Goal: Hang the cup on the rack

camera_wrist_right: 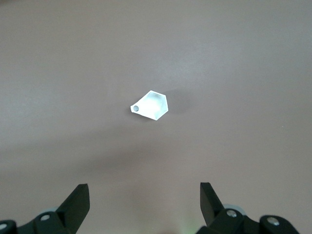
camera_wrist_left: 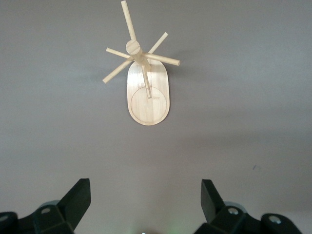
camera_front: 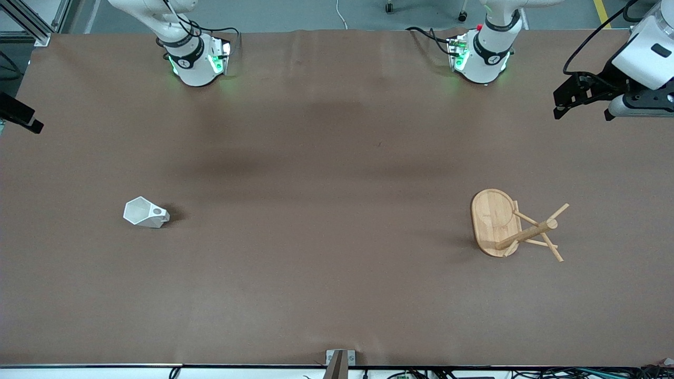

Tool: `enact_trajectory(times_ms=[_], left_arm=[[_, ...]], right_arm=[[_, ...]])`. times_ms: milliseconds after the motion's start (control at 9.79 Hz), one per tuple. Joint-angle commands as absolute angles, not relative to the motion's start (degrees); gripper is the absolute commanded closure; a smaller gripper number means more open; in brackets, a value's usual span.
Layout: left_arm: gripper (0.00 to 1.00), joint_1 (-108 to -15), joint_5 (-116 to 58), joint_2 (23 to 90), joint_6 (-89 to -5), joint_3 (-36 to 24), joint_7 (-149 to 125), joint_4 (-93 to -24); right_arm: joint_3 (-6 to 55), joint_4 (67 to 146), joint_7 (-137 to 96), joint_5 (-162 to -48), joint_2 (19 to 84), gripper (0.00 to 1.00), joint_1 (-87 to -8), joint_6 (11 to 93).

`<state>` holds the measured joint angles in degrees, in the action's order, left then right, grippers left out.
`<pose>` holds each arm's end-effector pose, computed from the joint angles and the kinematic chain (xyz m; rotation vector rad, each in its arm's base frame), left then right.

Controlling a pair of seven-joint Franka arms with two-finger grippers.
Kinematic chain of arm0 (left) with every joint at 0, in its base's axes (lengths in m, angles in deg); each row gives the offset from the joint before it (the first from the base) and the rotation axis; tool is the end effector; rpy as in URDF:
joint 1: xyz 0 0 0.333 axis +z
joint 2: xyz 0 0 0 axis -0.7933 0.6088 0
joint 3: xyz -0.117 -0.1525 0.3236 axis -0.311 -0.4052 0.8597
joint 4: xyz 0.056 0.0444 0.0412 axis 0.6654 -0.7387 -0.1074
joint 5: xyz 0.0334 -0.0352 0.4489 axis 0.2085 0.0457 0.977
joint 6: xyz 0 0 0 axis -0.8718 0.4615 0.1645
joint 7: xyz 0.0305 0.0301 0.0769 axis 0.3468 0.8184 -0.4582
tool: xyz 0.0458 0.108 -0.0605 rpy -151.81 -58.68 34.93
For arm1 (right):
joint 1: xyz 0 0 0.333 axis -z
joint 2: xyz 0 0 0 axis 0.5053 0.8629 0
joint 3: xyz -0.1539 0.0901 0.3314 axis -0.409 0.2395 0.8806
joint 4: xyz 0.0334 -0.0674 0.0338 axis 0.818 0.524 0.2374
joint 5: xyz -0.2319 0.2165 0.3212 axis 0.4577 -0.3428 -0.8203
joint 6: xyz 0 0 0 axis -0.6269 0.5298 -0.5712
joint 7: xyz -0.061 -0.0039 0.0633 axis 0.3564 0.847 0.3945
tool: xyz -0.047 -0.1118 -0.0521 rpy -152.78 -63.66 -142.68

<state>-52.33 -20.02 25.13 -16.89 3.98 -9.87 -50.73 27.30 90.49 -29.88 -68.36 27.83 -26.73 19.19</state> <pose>0.5674 -0.0843 0.6983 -3.1258 0.0946 -0.0327 0.5928 -0.0661 0.7163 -3.1257 0.2893 0.0064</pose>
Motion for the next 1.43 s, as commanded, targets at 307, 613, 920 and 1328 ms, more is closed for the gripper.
enact_trajectory(times_ms=[307, 613, 920, 1328], left_arm=[[0.00, -52.1, -20.6, 26.6, -16.2, 3.9, -9.5, -50.4], [0.00, -52.1, -20.8, 26.8, -16.2, 4.0, -9.5, -50.3], [0.00, -51.9, -21.0, 26.9, -16.0, 4.0, -9.5, -50.3], [0.00, -51.8, -21.1, 26.9, -15.9, 4.1, -10.3, -50.3]], right_arm=[[27.9, 90.8, -30.2, -67.9, 27.3, 0.00, -26.0, 19.0], [27.7, 91.2, -30.0, -67.7, 27.3, 0.00, -25.9, 18.7], [27.7, 96.0, -29.9, -67.5, 29.8, 0.00, -25.6, 23.3], [27.6, 109.7, -24.7, -67.5, 36.9, 0.00, -25.0, 45.2]])
